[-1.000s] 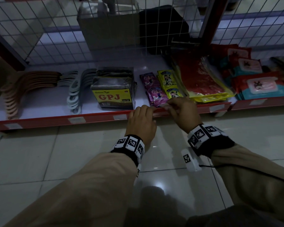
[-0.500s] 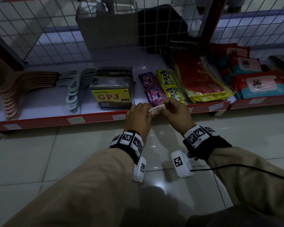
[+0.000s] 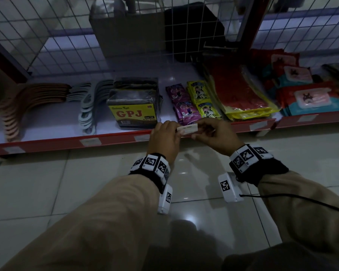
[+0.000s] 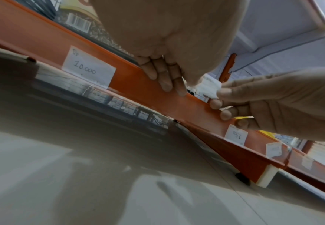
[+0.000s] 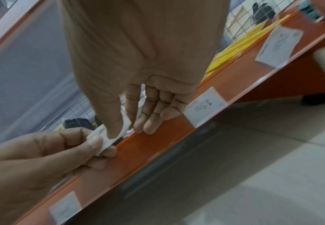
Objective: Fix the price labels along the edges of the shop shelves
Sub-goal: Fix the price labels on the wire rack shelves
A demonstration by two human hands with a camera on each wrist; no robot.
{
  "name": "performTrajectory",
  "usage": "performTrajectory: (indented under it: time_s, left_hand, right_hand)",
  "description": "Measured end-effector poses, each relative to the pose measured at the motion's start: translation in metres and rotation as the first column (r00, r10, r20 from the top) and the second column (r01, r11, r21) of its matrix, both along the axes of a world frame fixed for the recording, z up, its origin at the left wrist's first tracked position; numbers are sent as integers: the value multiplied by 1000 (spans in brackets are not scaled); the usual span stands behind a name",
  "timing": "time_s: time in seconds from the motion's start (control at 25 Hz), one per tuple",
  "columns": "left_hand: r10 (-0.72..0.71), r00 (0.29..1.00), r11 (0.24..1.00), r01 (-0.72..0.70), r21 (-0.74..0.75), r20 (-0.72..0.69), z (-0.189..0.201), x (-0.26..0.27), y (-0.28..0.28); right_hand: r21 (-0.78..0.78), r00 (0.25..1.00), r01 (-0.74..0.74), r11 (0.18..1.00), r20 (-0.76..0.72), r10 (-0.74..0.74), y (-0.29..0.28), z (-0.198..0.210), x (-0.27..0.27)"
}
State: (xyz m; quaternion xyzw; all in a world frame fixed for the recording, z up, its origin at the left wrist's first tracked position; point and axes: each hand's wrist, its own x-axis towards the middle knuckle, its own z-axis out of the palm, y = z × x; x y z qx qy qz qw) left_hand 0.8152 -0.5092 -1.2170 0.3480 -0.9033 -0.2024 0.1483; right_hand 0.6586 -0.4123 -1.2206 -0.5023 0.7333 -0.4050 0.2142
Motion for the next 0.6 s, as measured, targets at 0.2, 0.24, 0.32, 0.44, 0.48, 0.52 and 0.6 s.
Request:
performTrajectory:
  time_s: [0.2,0.24,0.32,0.44,0.48,0.52,0.6]
  left_hand:
    - [-21,999,1000,21,-6,24,1,1,-2]
    - [-22,999,1000,22,-8,25,1,1,-2]
    - [-22,999,1000,22,-13,25,1,1,-1]
    - [-21,999,1000,22,-18,38,0,1,-1]
    - [-24,999,999,25,-23,45,0,1,-1]
    - [-28,998,999,30,-27,49,0,1,-2]
    - [-36,998,999,38,-29,52,-1,2,-2]
  right_hand:
    - [6,995,-13,1000,-103,14,-2,1,1]
    - [17,994,1,1000,-113,1,-1,1,-1]
    - [49,988,9,999,-157,-1,2,1,-5]
    - [85,980,12,996,-198,5,8,5,-12]
    - [67,977,22,998,-211,-7,9,7,-14]
    - [32,976,25,999,-217,-18,10,9,-15]
    - [-9,976,-3,1000,-216,1,7,16,-16]
